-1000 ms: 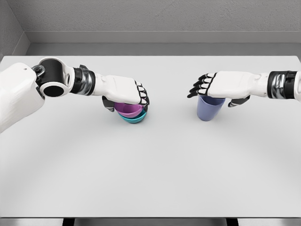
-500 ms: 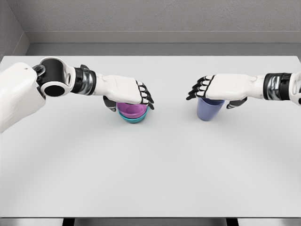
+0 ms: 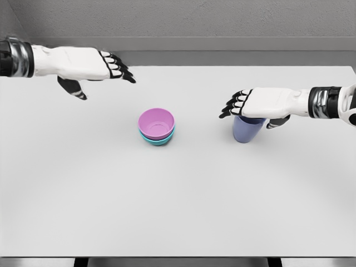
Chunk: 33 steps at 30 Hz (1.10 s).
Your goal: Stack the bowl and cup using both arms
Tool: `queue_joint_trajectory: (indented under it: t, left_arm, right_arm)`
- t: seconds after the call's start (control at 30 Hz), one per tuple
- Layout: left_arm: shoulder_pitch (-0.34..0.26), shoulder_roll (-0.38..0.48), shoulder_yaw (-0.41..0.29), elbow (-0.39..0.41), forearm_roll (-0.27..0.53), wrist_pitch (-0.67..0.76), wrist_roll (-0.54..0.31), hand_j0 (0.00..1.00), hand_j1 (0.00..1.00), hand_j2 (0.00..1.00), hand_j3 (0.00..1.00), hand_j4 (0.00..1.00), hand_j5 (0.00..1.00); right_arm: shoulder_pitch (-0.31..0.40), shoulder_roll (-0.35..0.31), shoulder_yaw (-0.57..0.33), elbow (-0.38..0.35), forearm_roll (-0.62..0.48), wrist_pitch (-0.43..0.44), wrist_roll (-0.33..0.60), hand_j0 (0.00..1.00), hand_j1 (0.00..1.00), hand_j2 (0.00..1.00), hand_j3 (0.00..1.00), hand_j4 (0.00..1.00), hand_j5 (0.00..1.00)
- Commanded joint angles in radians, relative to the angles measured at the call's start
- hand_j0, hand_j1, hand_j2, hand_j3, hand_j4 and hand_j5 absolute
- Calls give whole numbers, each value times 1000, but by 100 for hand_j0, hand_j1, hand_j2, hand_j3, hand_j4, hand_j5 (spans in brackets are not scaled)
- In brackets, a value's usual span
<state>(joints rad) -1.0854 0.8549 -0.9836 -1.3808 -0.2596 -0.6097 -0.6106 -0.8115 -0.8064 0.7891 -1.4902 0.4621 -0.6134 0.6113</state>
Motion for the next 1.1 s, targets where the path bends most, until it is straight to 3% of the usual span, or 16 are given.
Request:
queue_joint_trajectory:
  t: [0.0, 0.03, 0.07, 0.2, 0.93, 1.07]
  left_arm:
    - [1, 56, 61, 42, 28, -1, 0, 100, 100, 100, 100, 100, 100]
    - [77, 46, 124, 78, 28, -1, 0, 100, 100, 100, 100, 100, 100]
    - [102, 44, 152, 72, 33, -1, 0, 100, 100, 100, 100, 100, 100]
    - [127, 49, 155, 91, 33, -1, 0, 100, 100, 100, 100, 100, 100]
    - [140, 44, 149, 103, 31, -1, 0, 100, 100, 100, 100, 100, 100]
    - [145, 44, 149, 103, 31, -1, 0, 100, 100, 100, 100, 100, 100]
  right_arm:
    - [0, 1, -1, 5, -3, 3, 0, 100, 100, 100, 100, 100, 100]
    - [0, 1, 1, 7, 3, 3, 0, 100, 100, 100, 100, 100, 100]
    - [2, 1, 1, 7, 7, 3, 0, 100, 100, 100, 100, 100, 100]
    - [0, 15, 12, 19, 7, 3, 0, 100, 100, 100, 100, 100, 100]
    - [-2, 29, 9, 62, 17, 3, 0, 100, 100, 100, 100, 100, 100]
    - [-2, 29, 10, 62, 17, 3, 0, 84, 84, 84, 84, 84, 84]
